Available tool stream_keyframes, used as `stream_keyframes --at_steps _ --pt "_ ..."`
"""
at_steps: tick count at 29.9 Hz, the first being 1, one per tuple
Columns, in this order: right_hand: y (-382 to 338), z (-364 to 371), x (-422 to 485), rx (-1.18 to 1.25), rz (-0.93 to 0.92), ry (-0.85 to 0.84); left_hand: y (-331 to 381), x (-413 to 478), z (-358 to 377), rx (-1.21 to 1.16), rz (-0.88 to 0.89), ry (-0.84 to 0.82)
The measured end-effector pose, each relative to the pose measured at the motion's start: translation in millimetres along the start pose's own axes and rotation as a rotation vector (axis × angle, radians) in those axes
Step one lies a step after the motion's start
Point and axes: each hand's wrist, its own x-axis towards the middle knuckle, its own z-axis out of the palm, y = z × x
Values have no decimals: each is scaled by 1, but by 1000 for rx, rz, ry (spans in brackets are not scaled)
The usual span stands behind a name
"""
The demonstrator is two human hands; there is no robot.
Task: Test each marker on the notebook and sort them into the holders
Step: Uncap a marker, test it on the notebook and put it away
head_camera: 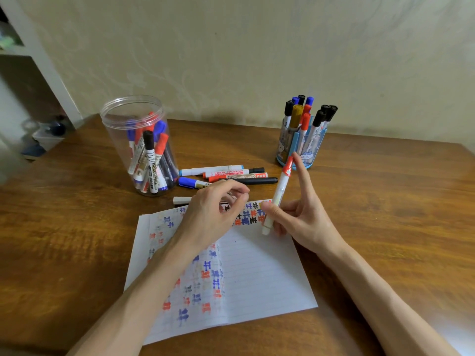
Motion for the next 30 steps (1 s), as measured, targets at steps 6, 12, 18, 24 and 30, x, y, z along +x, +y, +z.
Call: stream_keyframes --at_steps 6,12,18,24,30 --pt "-7 17 2 -92 -186 -146 26 7 -10 -365 -63 -15" --pt "-25 35 17 -82 -258 -200 32 10 -40 -421 -28 114" --pt "-24 59 47 -171 -169 -54 30 16 -101 -308 111 358" --pt "-18 84 60 -221 -113 22 24 31 -170 -216 162 505" --pt "-16 85 67 -243 -90 17 15 45 -206 -146 291 696"
